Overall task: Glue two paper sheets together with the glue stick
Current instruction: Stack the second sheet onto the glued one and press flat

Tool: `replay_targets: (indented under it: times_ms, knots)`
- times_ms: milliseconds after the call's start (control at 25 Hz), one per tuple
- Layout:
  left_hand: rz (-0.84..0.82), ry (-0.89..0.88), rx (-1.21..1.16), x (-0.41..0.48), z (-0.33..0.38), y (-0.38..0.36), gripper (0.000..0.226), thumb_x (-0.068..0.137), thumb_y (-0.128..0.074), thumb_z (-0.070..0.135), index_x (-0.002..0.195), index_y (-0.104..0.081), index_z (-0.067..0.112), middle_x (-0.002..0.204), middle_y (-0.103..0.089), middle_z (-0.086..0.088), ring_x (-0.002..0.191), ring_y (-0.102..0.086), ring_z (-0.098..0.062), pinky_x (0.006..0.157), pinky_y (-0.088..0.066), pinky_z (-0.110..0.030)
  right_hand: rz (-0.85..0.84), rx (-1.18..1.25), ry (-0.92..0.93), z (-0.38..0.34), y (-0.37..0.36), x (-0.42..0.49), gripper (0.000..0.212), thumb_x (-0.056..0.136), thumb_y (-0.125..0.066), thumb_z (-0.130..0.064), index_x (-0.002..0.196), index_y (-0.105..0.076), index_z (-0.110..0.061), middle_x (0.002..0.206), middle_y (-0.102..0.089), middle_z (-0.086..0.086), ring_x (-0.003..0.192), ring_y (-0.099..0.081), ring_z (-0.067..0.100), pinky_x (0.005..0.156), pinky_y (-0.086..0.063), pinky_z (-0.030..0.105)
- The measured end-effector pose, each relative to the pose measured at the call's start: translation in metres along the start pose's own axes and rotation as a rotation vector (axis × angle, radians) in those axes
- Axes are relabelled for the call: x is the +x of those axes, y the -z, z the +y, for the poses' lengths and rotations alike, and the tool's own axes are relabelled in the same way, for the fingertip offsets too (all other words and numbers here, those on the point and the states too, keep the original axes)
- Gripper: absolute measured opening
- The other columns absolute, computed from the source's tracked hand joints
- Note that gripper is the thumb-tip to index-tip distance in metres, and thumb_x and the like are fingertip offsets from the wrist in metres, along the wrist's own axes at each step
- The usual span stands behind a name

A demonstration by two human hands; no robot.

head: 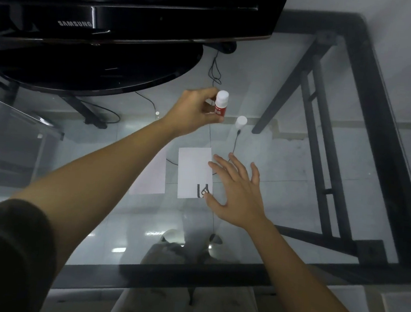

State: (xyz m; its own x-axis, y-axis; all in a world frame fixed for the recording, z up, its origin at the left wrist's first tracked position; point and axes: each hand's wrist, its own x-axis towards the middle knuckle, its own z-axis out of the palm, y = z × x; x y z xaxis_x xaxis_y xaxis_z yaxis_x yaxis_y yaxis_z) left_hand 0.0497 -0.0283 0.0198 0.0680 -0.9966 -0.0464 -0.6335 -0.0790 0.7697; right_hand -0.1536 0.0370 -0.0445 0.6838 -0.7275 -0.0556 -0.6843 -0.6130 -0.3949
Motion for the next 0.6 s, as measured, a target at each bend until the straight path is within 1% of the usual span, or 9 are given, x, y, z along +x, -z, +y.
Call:
replay_targets:
  times_ms: [160, 280, 360, 440, 520, 600]
  knots:
    - [-0.035, -0.032, 0.013, 0.009, -0.001, -0.010, 0.037, 0.075, -0.076, 0.018, 0.107, -0.058, 0.010, 0.105, -0.064, -0.007, 0.091, -0.062, -0.020, 0.083, -0.050, -0.026, 0.000, -0.014, -0.007, 0.001, 0.000, 0.000, 0.065, 0.079, -0.046, -0.056, 0.137, -0.032, -0.033, 0.151, -0.028, -0.010, 0.141, -0.013, 0.015, 0.110, 0.004, 0.050]
    - [-0.047, -0.031, 0.037, 0.009, -0.005, -0.007, 0.041, 0.076, -0.075, 0.019, 0.111, -0.056, 0.010, 0.110, -0.063, -0.009, 0.096, -0.061, -0.022, 0.085, -0.049, -0.026, 0.008, -0.006, -0.011, -0.003, 0.001, 0.001, 0.065, 0.078, -0.046, -0.056, 0.137, -0.032, -0.032, 0.151, -0.028, -0.010, 0.141, -0.013, 0.015, 0.110, 0.004, 0.050]
    - [-0.023, 0.012, 0.048, -0.018, -0.001, 0.019, 0.051, 0.076, -0.075, 0.019, 0.121, -0.052, 0.012, 0.119, -0.060, -0.009, 0.105, -0.058, -0.021, 0.087, -0.046, -0.024, -0.006, 0.005, 0.042, -0.035, 0.012, -0.002, 0.064, 0.079, -0.046, -0.056, 0.137, -0.033, -0.032, 0.151, -0.028, -0.010, 0.141, -0.013, 0.015, 0.110, 0.005, 0.048]
    - [-0.017, 0.057, 0.035, -0.024, -0.003, 0.020, 0.064, 0.077, -0.073, 0.019, 0.132, -0.043, 0.013, 0.131, -0.054, -0.008, 0.116, -0.052, -0.018, 0.092, -0.040, -0.023, -0.005, 0.014, 0.029, -0.035, 0.010, -0.006, 0.063, 0.081, -0.042, -0.057, 0.137, -0.034, -0.031, 0.151, -0.028, -0.010, 0.142, -0.012, 0.015, 0.111, 0.005, 0.049]
    - [0.024, 0.060, 0.075, -0.044, -0.006, 0.018, 0.061, 0.082, -0.068, 0.018, 0.136, -0.040, 0.013, 0.136, -0.052, -0.009, 0.121, -0.050, -0.017, 0.095, -0.037, -0.021, -0.029, 0.039, -0.002, -0.034, 0.011, -0.006, 0.063, 0.083, -0.037, -0.061, 0.138, -0.032, -0.031, 0.152, -0.025, -0.010, 0.142, -0.009, 0.014, 0.112, 0.006, 0.050]
    - [0.091, 0.078, 0.124, -0.080, -0.020, 0.030, 0.051, 0.087, -0.062, 0.018, 0.134, -0.043, 0.013, 0.134, -0.054, -0.008, 0.120, -0.051, -0.018, 0.096, -0.035, -0.018, -0.078, 0.064, -0.012, -0.045, 0.011, -0.003, 0.066, 0.083, -0.033, -0.065, 0.140, -0.029, -0.032, 0.153, -0.022, -0.009, 0.142, -0.005, 0.013, 0.112, 0.008, 0.050]
